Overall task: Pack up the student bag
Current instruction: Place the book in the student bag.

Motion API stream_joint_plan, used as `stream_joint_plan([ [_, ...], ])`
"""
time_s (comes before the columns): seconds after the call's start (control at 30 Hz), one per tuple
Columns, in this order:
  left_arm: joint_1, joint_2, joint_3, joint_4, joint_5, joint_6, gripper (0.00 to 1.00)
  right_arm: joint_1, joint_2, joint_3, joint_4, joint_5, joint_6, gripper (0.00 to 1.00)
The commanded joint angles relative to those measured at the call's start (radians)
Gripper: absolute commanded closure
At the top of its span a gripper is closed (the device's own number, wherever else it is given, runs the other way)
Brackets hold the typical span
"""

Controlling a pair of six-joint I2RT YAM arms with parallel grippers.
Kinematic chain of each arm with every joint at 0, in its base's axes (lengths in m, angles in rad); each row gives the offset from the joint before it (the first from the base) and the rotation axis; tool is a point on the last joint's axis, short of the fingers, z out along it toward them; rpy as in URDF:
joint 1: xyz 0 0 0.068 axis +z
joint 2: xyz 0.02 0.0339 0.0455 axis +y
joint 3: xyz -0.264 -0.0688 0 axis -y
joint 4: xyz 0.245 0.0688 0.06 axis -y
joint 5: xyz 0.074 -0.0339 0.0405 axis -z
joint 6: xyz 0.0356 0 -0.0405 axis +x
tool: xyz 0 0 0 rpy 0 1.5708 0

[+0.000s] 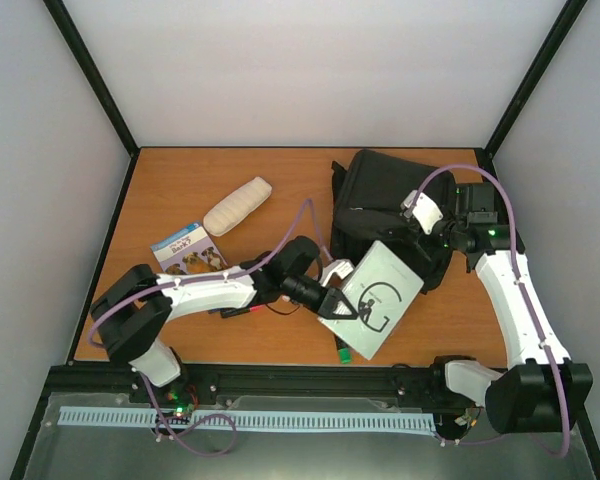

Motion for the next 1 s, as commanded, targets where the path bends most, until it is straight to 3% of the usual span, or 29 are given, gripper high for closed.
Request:
stream_joint_plan([
  [0.0,-0.006,0.057,0.139,0.159,0.095,0.023,0.99,-0.002,-0.060,0.021,0.019,-0.066,0.008,0.97],
  [0.3,-0.005,0.234,0.276,0.177,0.130,-0.020,0.99,-0.003,-0.126,0.026,0.022,-0.084,0.022,0.97],
  [0.47,0.007,0.265,0.259,0.232,0.062,-0.114,0.99,-0.003,-0.123,0.023,-0.029,-0.097,-0.017,0.97],
  [0.77,0.036,0.255,0.161,0.602,-0.031,-0.361,0.99,-0.003,-0.135,0.025,-0.087,-0.109,-0.130,0.97],
  [0.97,0.059,0.263,0.125,0.615,-0.136,-0.405,0.99,-0.004,-0.137,0.015,-0.098,-0.106,-0.153,0.97],
])
